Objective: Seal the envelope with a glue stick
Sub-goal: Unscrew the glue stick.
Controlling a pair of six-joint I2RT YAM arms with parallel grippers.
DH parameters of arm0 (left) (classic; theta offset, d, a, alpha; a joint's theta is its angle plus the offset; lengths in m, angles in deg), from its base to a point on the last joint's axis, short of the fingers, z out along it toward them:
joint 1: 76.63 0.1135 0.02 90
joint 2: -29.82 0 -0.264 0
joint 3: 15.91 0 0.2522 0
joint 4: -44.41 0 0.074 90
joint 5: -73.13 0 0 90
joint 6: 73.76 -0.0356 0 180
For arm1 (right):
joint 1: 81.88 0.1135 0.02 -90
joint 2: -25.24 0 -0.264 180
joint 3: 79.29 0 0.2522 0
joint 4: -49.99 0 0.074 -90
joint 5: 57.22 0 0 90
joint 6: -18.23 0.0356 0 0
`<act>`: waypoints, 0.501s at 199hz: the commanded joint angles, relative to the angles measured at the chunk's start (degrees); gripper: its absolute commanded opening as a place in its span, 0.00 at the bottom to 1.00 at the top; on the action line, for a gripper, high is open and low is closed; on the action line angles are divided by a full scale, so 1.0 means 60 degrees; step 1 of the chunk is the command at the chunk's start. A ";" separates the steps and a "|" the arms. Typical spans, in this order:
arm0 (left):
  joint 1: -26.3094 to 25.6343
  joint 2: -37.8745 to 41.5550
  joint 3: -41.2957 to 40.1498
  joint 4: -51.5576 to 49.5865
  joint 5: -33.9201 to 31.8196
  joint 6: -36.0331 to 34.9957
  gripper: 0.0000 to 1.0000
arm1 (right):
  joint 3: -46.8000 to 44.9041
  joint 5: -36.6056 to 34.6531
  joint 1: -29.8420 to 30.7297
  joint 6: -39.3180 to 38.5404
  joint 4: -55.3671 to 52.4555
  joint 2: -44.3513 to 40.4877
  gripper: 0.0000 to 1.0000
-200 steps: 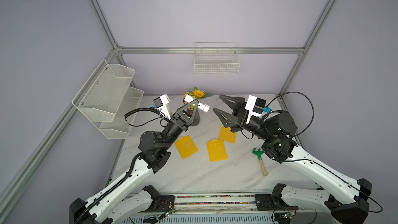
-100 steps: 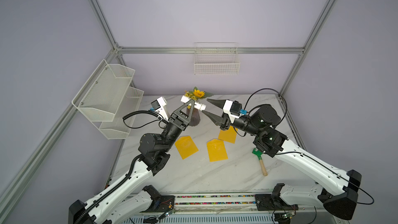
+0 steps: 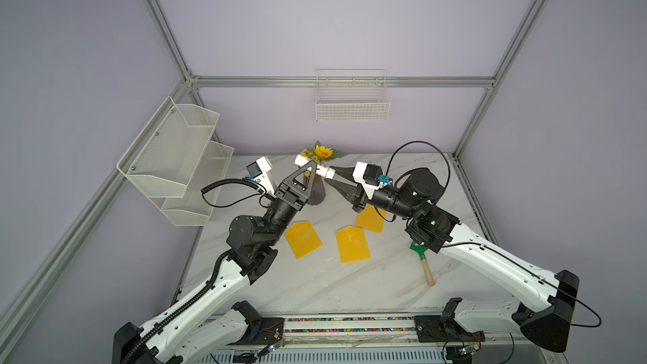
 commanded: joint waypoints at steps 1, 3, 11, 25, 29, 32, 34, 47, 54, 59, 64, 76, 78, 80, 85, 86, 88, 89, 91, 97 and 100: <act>-0.0008 -0.0080 0.0344 0.0291 0.0393 -0.0255 0.09 | -0.0078 0.0006 0.0007 0.1645 0.0463 -0.0346 0.17; -0.0007 -0.0087 0.0353 0.0268 0.0425 -0.0295 0.09 | -0.0110 0.0011 0.0004 0.1832 0.0504 -0.0371 0.17; 0.0008 -0.0104 0.0418 0.0185 0.0542 -0.0493 0.09 | -0.0270 -0.0003 0.0005 0.2704 0.0679 -0.0499 0.16; 0.0057 -0.0156 0.0516 0.0110 0.0851 -0.0801 0.08 | -0.0532 0.0038 -0.0001 0.4572 0.1052 -0.0784 0.13; 0.0075 -0.0178 0.0555 0.0113 0.0995 -0.0886 0.08 | -0.0612 0.0046 0.0006 0.5192 0.1160 -0.0870 0.13; 0.0105 -0.0190 0.0586 0.0099 0.1099 -0.0954 0.08 | -0.0674 0.0052 0.0007 0.5627 0.1250 -0.0945 0.13; 0.0120 -0.0192 0.0611 0.0106 0.1206 -0.0983 0.08 | -0.0706 0.0052 0.0004 0.5985 0.1304 -0.0986 0.13; 0.0196 -0.0221 0.0757 0.0142 0.1800 -0.1396 0.07 | -0.0978 0.0064 -0.0003 0.8011 0.1686 -0.1278 0.13; 0.0226 -0.0246 0.0837 0.0132 0.2164 -0.1624 0.07 | -0.1165 0.0057 0.0007 0.9097 0.1976 -0.1407 0.12; 0.0249 -0.0275 0.0918 0.0132 0.2448 -0.1802 0.07 | -0.1341 0.0003 0.0000 0.9881 0.2311 -0.1483 0.11; 0.0270 -0.0314 0.0992 0.0129 0.2748 -0.2019 0.07 | -0.1531 -0.0075 0.0007 1.0695 0.2602 -0.1549 0.11; 0.0350 -0.0426 0.1219 0.0125 0.3713 -0.2470 0.07 | -0.1935 -0.0167 -0.0001 1.2591 0.3359 -0.1628 0.11; 0.0368 -0.0444 0.1249 0.0135 0.3881 -0.2574 0.07 | -0.2010 -0.0164 -0.0002 1.2838 0.3502 -0.1636 0.11; 0.0380 -0.0460 0.1264 0.0181 0.4098 -0.2666 0.07 | -0.2080 -0.0134 0.0005 1.3142 0.3636 -0.1620 0.11; 0.0375 -0.0504 0.1283 0.0345 0.4645 -0.2888 0.07 | -0.2218 -0.0088 0.0000 1.3742 0.3990 -0.1621 0.10; 0.0375 -0.0516 0.1283 0.0391 0.4752 -0.2939 0.07 | -0.2248 -0.0074 0.0004 1.3846 0.4050 -0.1610 0.10; 0.0382 -0.0526 0.1283 0.0501 0.4950 -0.2999 0.07 | -0.2308 -0.0064 0.0006 1.4097 0.4213 -0.1606 0.10; 0.0385 -0.0549 0.1284 0.0549 0.5000 -0.3031 0.07 | -0.2338 -0.0062 0.0007 1.4192 0.4286 -0.1603 0.09; 0.0388 -0.0582 0.1276 0.0680 0.5235 -0.3077 0.06 | -0.2396 -0.0050 0.0000 1.4410 0.4422 -0.1593 0.09; 0.0435 -0.0679 0.1339 0.1060 0.5892 -0.3132 0.06 | -0.2534 -0.0024 0.0006 1.4987 0.4822 -0.1589 0.09; 0.0457 -0.0749 0.1399 0.1272 0.6177 -0.3112 0.06 | -0.2606 -0.0018 0.0000 1.5274 0.4991 -0.1584 0.09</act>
